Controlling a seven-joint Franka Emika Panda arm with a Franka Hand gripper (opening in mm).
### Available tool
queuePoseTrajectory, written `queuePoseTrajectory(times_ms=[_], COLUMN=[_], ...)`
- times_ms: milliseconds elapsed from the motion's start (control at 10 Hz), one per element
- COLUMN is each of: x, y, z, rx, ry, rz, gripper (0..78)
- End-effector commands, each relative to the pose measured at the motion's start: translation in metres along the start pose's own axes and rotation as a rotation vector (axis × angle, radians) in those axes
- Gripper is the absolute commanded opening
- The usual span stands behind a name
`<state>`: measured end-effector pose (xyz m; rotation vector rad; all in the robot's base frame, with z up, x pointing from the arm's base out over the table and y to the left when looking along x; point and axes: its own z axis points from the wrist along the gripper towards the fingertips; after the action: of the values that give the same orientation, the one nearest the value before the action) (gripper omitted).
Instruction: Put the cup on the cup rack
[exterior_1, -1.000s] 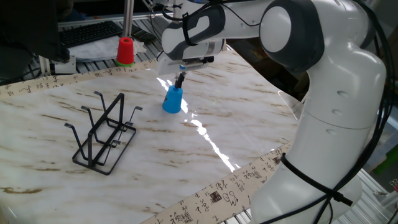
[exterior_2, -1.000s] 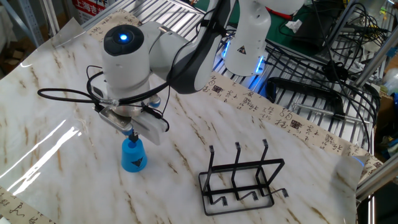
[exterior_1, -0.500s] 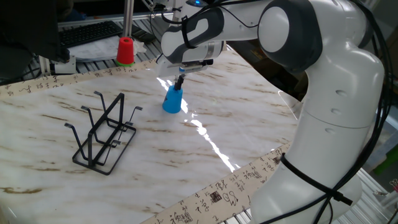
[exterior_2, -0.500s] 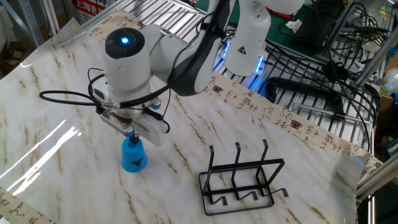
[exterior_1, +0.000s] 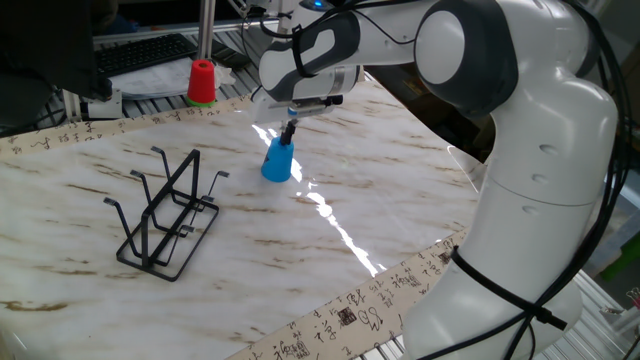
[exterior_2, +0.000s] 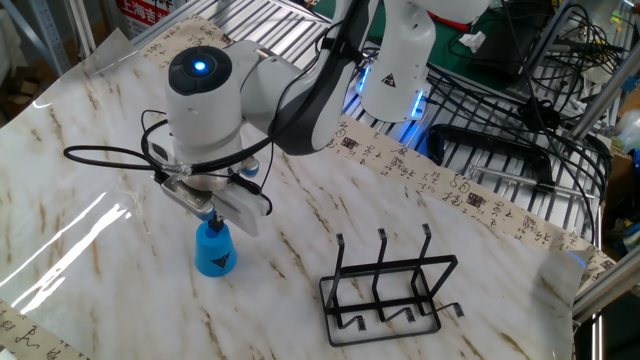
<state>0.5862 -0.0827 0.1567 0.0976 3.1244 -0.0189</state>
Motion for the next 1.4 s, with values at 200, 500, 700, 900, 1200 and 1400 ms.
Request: queuePoseTrajectory(times_ms=[200,500,700,900,1200,1400], x=[-0.0009,-0.0009,-0.0009,-0.0009,-0.0009,-0.0009], y=[-0.0003,-0.0003,-0.0003,-0.0003,-0.0003,-0.0003], z=[-0.0013,-0.0013,-0.0013,-0.0013,-0.0013,-0.0013], rx=[0.003,0.003,0.003,0.003,0.003,0.003], ry=[-0.002,-0.002,-0.002,-0.002,-0.002,-0.002], rz=[0.003,0.003,0.003,0.003,0.003,0.003], gripper=[77.4,77.4,77.4,77.4,77.4,77.4])
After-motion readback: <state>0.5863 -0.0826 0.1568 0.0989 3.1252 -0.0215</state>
